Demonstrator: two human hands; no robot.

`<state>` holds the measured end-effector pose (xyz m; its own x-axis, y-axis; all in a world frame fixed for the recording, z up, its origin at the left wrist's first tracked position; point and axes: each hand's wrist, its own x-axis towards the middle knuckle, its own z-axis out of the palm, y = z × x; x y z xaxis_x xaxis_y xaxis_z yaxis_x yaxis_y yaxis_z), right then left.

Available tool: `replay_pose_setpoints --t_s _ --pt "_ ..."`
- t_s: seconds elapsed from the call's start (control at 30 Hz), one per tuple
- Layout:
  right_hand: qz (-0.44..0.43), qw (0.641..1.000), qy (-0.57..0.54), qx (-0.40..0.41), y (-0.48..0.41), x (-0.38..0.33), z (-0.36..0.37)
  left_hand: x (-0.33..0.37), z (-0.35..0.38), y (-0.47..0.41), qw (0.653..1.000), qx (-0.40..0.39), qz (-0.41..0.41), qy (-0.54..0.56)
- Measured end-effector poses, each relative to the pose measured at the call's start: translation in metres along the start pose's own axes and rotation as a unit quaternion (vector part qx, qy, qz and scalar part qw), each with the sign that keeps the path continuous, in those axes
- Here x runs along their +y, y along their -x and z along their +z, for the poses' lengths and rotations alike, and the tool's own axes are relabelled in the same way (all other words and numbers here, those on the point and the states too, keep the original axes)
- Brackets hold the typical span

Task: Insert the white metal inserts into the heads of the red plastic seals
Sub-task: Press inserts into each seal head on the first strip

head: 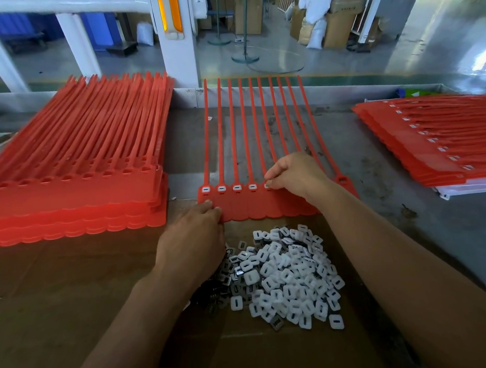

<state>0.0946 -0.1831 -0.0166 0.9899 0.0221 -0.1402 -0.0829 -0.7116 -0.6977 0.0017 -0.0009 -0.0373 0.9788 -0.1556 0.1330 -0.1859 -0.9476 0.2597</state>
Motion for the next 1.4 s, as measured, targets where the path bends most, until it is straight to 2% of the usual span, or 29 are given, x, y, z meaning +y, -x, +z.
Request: replay_pose_setpoints --t_s 0.2,0.3,0.5,0.8,1.03,1.27,1.4 --pt "-0.042 0.995 -0.088 -0.022 0.026 0.008 -0.017 0.001 0.000 -0.001 1.000 0.004 -0.001 -0.001" --pt "-0.071 0.996 -0.035 -0.046 0.041 0.009 -0.026 0.000 0.000 -0.001 1.000 -0.001 -0.002 0.001" --pt "-0.069 0.981 0.136 -0.118 0.060 0.011 -0.036 -0.001 0.002 -0.002 1.000 -0.009 -0.012 0.005" --pt "-0.079 0.961 0.226 -0.134 0.066 0.013 -0.027 -0.001 0.002 -0.002 1.000 -0.011 -0.012 0.008" --pt "-0.056 0.964 0.204 -0.161 0.066 0.012 -0.027 -0.001 0.001 -0.002 1.000 -0.012 -0.014 0.010" --pt "-0.048 0.992 0.052 -0.109 0.060 0.009 -0.035 -0.001 0.001 -0.002 1.000 -0.012 -0.011 0.011" --pt "-0.077 0.996 0.041 -0.015 0.041 0.010 -0.031 -0.001 0.001 -0.001 1.000 -0.010 -0.007 0.008"
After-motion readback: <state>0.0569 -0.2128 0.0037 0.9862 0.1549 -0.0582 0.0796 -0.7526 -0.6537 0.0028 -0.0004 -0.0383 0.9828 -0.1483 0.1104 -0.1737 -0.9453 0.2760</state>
